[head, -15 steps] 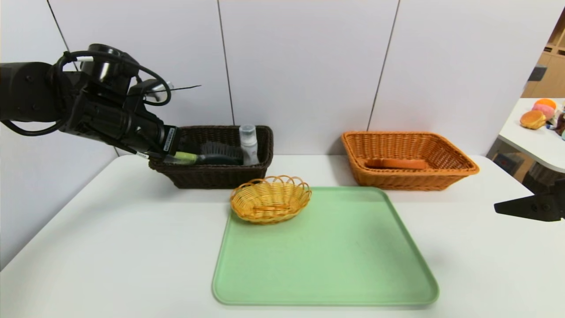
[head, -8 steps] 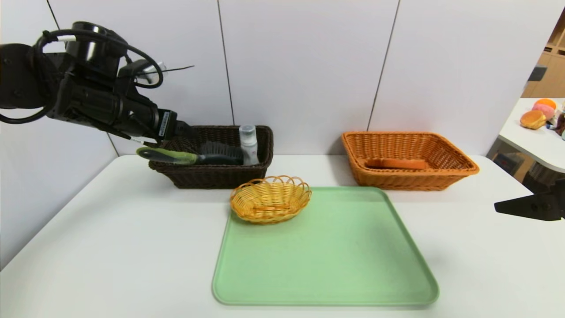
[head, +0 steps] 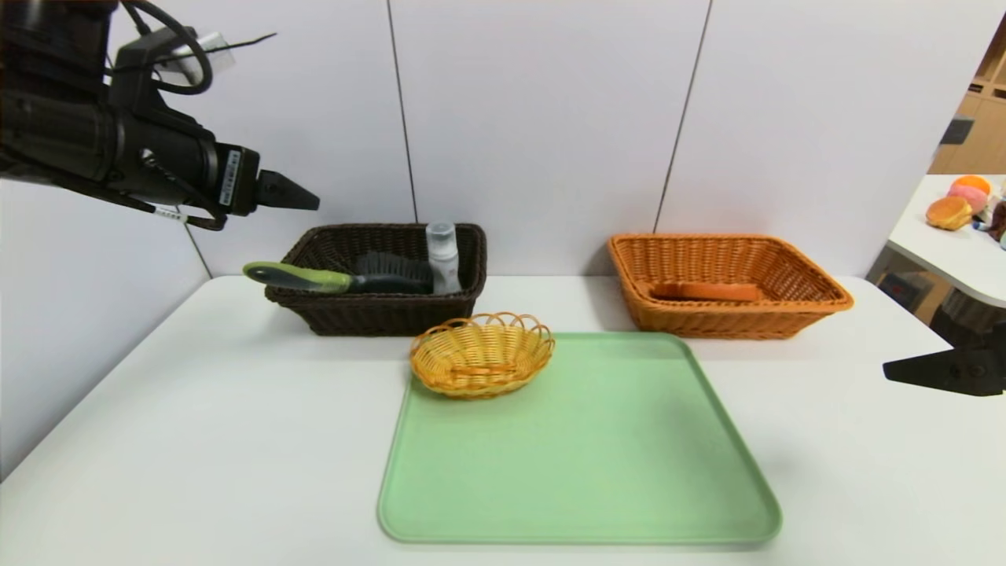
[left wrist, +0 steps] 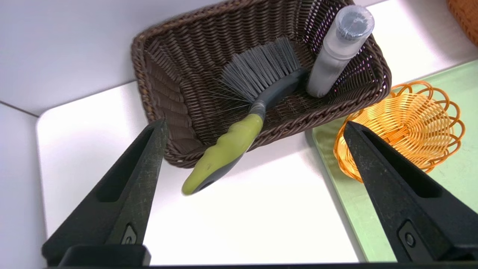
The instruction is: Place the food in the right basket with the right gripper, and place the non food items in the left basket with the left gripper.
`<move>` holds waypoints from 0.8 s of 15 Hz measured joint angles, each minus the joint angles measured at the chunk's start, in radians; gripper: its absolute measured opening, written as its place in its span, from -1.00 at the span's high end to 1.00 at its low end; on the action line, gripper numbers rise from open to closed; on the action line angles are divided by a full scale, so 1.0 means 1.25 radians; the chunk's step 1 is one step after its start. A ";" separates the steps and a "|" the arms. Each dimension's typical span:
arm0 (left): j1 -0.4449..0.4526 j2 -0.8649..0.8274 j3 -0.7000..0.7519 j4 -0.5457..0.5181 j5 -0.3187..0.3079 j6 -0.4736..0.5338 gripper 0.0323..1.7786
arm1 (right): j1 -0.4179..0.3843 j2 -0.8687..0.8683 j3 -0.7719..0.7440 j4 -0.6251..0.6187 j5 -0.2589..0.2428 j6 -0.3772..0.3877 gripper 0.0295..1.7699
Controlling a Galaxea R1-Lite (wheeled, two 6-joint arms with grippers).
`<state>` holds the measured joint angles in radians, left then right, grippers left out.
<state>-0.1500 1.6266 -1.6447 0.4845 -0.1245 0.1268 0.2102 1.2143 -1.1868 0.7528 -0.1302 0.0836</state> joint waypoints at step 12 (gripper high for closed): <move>0.031 -0.358 0.398 -0.105 0.289 -0.032 -0.90 | -0.126 -0.165 0.101 -0.001 0.010 -0.012 -0.92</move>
<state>-0.1111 1.1796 -1.1472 0.3536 0.2370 0.0864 0.0532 1.0079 -1.0602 0.7513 -0.1177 0.0691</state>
